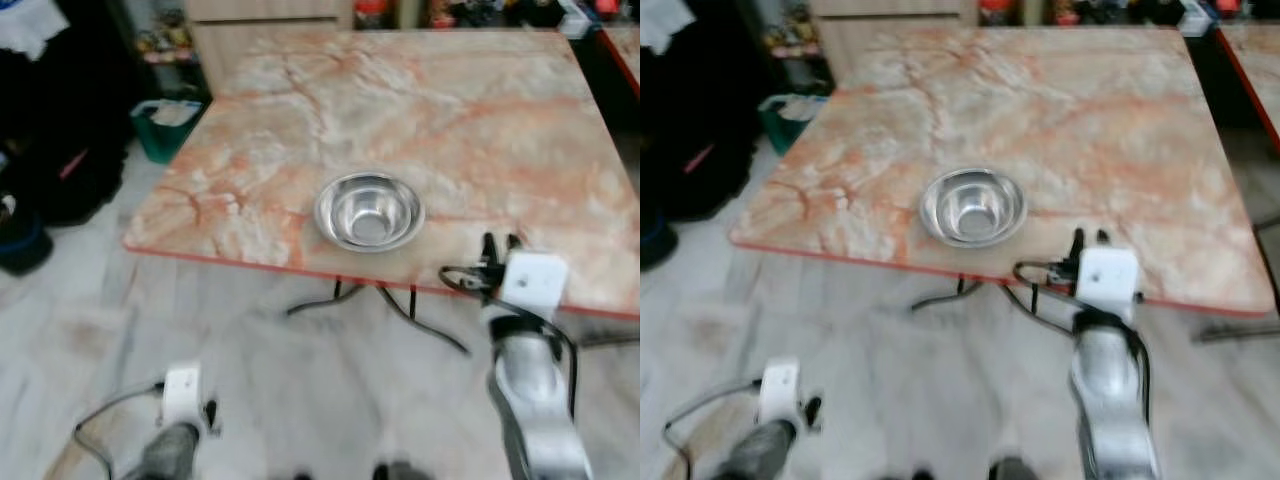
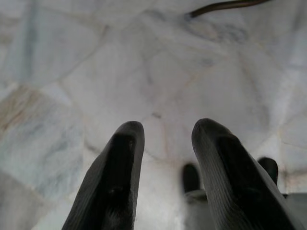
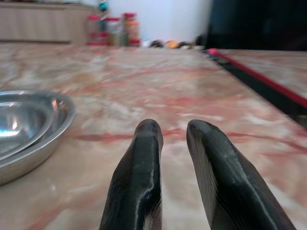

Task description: Setting the table

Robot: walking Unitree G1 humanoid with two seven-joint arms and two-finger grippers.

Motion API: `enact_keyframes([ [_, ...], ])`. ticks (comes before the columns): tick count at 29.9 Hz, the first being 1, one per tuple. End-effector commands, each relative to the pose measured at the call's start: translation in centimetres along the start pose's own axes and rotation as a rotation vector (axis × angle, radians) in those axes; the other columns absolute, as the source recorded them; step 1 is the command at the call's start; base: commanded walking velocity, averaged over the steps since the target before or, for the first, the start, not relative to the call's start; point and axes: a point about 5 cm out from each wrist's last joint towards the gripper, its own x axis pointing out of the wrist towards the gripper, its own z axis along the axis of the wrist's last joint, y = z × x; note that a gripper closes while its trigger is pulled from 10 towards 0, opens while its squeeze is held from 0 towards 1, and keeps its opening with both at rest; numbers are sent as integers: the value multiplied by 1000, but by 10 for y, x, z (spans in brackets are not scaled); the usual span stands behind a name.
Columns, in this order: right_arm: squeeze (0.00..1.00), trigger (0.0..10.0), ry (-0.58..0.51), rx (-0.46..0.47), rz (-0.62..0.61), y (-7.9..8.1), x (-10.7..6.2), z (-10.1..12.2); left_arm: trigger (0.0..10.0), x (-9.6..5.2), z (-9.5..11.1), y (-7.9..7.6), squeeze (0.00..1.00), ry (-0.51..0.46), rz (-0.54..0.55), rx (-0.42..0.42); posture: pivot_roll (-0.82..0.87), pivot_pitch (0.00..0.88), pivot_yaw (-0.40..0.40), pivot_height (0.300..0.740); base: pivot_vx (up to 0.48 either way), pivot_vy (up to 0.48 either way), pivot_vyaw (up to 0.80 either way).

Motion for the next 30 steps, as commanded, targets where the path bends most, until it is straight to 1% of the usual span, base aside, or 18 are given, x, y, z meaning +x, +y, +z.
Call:
enact_keyframes([
  [1, 0, 10000, -5, 25, 11, 6, -1, 1, 10000, -2, -7, 10, 0, 27, 39, -2, -155, 171, 98, 740, 0, 0, 0],
  [3, 0, 10000, -5, 33, 5, 5, -2, 0, 10000, -2, -6, 8, 0, 24, 34, 5, -155, 168, 98, 740, 0, 0, 0],
  [9, 0, 10000, -3, 34, 1, 5, -3, -1, 10000, -2, -6, 8, 0, 23, 33, 6, -157, 160, 98, 740, 0, 0, 0],
  [12, 0, 10000, -2, 31, -17, 3, -9, -2, 10000, -3, -8, 12, 0, 24, 34, 9, -158, 148, 96, 740, 0, 0, 0],
  [13, 0, 10000, 0, 23, -16, 1, -14, -3, 10000, -3, -8, 14, 0, 25, 35, 10, -153, 146, 94, 740, 0, 0, 0],
  [14, 0, 10000, 0, 23, -16, 1, -14, -3, 10000, -3, -8, 14, 0, 25, 35, 10, -153, 146, 94, 740, 0, 0, 0],
  [17, 0, 10000, 81, -21, 7, -6, -39, -23, 10000, -4, -9, 19, 0, 27, 39, 13, -162, 155, 90, 740, 0, 0, 0],
  [18, 0, 10000, 99, -29, 8, -8, -43, -28, 10000, -5, -9, 20, 0, 28, 39, 15, -162, 155, 90, 740, 0, 0, 0],
  [19, 0, 10000, 143, -36, -4, -10, -49, -40, 10000, -5, -9, 20, 0, 28, 40, 14, -167, 158, 92, 740, 0, 0, 0],
  [22, 0, 10000, 228, -38, -24, -11, -56, -64, 10000, -5, -10, 20, 0, 30, 42, 17, -167, 159, 95, 740, 0, 0, 0],
  [23, 0, 10000, 292, -9, -29, -10, -59, -80, 10000, -5, -10, 20, 0, 30, 43, 16, -159, 158, 93, 740, 0, 0, 0],
  [26, 0, 10000, 310, 3, -30, -9, -59, -85, 10000, -5, -10, 19, 0, 30, 43, 15, -159, 158, 93, 740, 0, 0, 0],
  [27, 0, 10000, 385, 30, -31, -8, -60, -103, 10000, -5, -10, 19, 0, 29, 44, 12, -159, 157, 92, 740, 0, 0, 0],
  [28, 0, 10000, 403, 35, -32, -7, -61, -107, 10000, -5, -10, 18, 0, 29, 44, 12, -159, 157, 92, 740, 0, 0, 0],
  [29, 0, 10000, 452, 66, -28, -6, -61, -117, 10000, -4, -10, 18, 0, 29, 43, 12, -161, 162, 90, 740, 0, 0, 0],
  [30, 0, 10000, 526, 131, -34, -6, -63, -131, 10000, -4, -11, 16, 0, 32, 40, 17, -162, 159, 88, 740, 0, 0, 0],
])
